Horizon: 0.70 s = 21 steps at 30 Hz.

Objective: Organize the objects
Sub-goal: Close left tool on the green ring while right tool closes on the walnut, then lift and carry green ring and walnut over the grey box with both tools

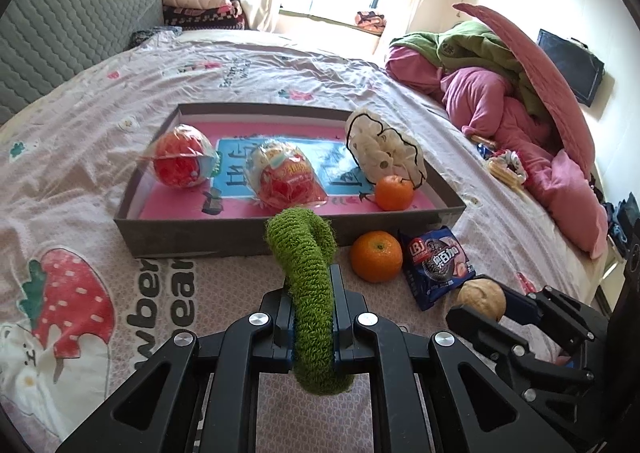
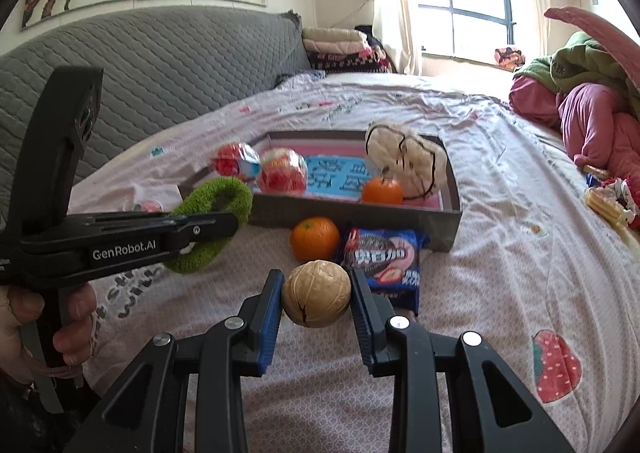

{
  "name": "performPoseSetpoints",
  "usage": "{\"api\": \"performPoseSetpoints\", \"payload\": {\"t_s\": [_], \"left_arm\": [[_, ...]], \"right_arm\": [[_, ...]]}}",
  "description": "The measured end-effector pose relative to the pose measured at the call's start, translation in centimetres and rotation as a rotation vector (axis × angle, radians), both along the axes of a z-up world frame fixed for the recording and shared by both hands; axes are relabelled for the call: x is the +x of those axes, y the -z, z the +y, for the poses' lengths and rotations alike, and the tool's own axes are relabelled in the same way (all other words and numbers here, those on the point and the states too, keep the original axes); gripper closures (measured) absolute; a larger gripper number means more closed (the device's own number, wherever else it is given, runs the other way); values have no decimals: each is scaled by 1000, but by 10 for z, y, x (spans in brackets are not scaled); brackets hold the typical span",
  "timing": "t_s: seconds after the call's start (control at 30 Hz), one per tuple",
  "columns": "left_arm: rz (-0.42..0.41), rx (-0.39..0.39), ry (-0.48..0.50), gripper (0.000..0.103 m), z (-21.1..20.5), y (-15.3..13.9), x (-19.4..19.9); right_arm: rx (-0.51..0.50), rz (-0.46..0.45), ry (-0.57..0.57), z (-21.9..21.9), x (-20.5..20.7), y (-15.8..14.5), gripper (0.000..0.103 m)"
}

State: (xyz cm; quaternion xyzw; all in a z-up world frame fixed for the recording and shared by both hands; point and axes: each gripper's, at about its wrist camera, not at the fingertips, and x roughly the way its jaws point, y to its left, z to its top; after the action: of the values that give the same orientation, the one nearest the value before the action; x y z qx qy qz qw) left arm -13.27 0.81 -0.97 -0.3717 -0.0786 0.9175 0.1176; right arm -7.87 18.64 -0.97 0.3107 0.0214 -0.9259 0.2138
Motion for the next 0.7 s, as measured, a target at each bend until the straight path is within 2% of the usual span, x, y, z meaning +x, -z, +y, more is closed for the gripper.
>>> {"api": "performPoseSetpoints", "payload": {"t_s": [0.3,0.7], "left_arm": [[37,-12,-20,91,-6,-18,11],[90,-33,-74,91,-22,-42,21]], "right_arm": [[-19,60,10,6,5,-14,70],[-67,95,24,16,5,-29,70]]}}
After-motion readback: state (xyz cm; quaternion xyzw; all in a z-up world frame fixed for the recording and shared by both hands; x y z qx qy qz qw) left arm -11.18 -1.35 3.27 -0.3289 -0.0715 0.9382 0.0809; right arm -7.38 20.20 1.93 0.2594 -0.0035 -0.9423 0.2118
